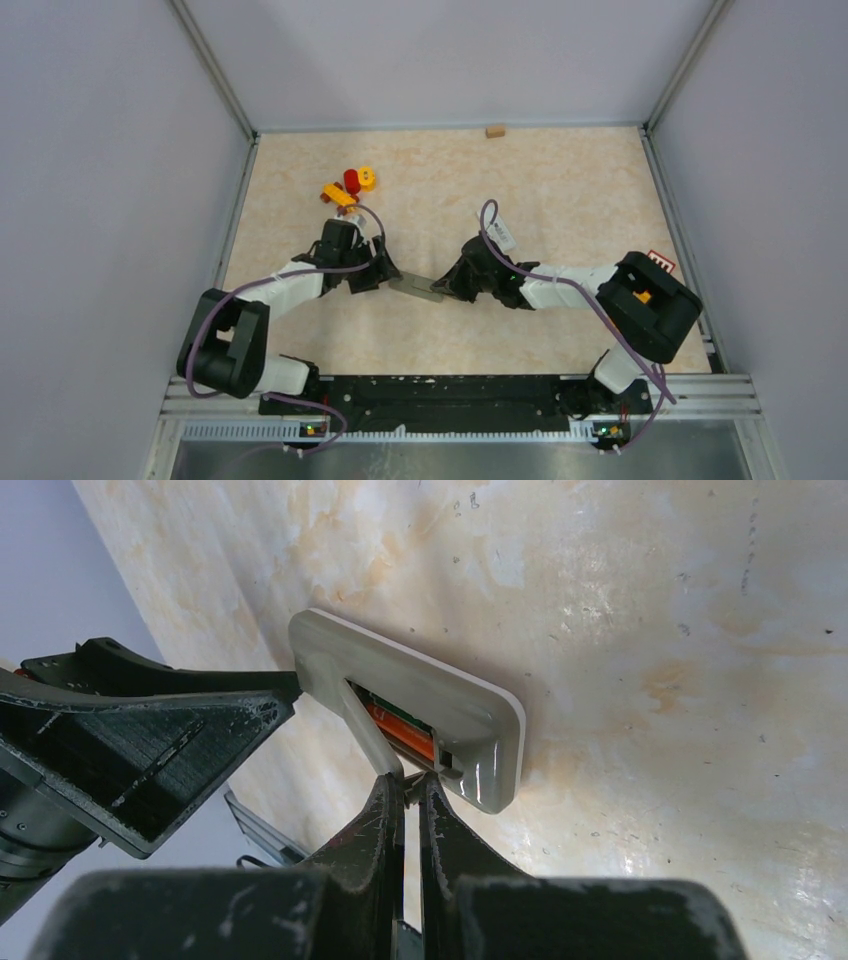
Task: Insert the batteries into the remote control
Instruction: Load the battery cover into the remote control.
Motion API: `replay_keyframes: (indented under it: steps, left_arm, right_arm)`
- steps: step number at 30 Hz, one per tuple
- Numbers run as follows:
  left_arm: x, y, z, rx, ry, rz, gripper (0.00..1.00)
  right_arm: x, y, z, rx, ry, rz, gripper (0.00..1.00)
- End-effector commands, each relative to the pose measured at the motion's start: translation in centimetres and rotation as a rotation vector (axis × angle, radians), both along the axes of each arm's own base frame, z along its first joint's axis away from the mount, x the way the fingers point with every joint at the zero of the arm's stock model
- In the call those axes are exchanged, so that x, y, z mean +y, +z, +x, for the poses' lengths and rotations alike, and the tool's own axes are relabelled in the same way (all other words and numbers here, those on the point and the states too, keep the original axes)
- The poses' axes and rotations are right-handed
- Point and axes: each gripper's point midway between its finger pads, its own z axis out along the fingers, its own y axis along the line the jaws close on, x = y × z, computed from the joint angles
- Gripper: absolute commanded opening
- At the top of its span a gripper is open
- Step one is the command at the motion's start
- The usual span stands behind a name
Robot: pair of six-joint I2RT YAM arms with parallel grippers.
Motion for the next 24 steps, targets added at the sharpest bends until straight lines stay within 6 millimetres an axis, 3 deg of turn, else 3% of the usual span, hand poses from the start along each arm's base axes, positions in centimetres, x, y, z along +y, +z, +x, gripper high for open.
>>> replay_keyframes:
  steps: [1,10,24]
  left_arm:
    - [0.7,-0.9,0.1,0.015,0.002,0.047,0.71]
    - [0.6,-1.2,-0.1,0.034,-0.004,0.046,0.64]
    - [0.5,-1.3,-0.2,0.044,-0.009,0.042,0.6]
  right_arm:
    - [0.6,1.6,-0.4,-0.036,0.035,0.029,0.0]
    - [0.2,2.4,-0.3,-0.071,0.019,0.038,0.0]
    - [0.9,1.4,-0.5,-0.039,0.046,0.041,0.0]
